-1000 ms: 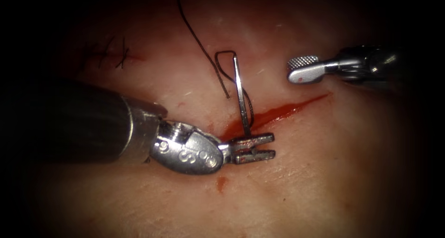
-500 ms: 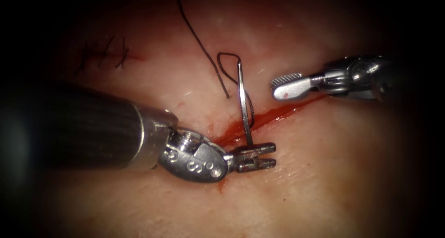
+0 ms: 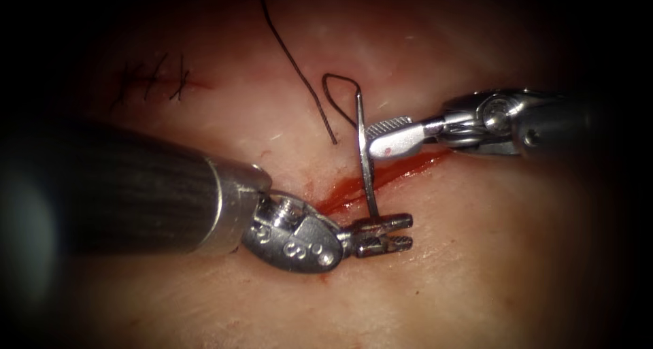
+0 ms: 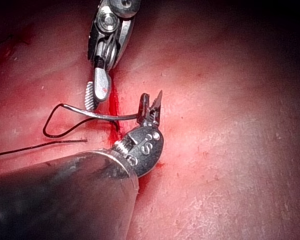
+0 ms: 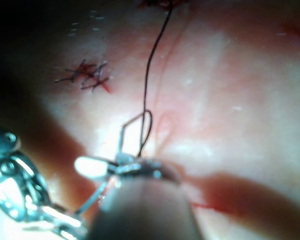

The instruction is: Wound Closure

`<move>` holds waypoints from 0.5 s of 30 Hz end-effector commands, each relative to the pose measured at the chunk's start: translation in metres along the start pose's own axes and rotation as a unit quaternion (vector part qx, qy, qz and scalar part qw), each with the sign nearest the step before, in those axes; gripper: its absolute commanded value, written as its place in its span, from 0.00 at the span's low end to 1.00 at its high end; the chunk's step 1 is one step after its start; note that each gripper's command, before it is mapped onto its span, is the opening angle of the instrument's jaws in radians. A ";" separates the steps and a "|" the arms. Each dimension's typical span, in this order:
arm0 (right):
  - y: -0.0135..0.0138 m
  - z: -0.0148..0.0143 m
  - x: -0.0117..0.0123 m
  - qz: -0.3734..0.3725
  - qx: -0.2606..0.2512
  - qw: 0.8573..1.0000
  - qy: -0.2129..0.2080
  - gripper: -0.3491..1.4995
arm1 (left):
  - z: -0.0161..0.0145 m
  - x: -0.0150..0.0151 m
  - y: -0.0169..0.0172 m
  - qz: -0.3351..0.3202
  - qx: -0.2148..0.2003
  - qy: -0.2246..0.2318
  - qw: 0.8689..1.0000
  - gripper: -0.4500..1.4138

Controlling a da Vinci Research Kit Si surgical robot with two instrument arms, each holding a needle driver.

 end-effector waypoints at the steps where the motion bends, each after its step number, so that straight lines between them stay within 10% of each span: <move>1: 0.0005 0.0009 -0.0003 0.001 -0.008 1.000 0.001 0.68 | 0.0006 0.0002 0.0009 0.000 -0.001 0.001 1.000 0.00; 15: 0.0007 0.0014 -0.0004 0.003 -0.020 1.000 0.000 0.67 | 0.0007 0.0015 0.0006 0.005 -0.001 0.001 1.000 0.00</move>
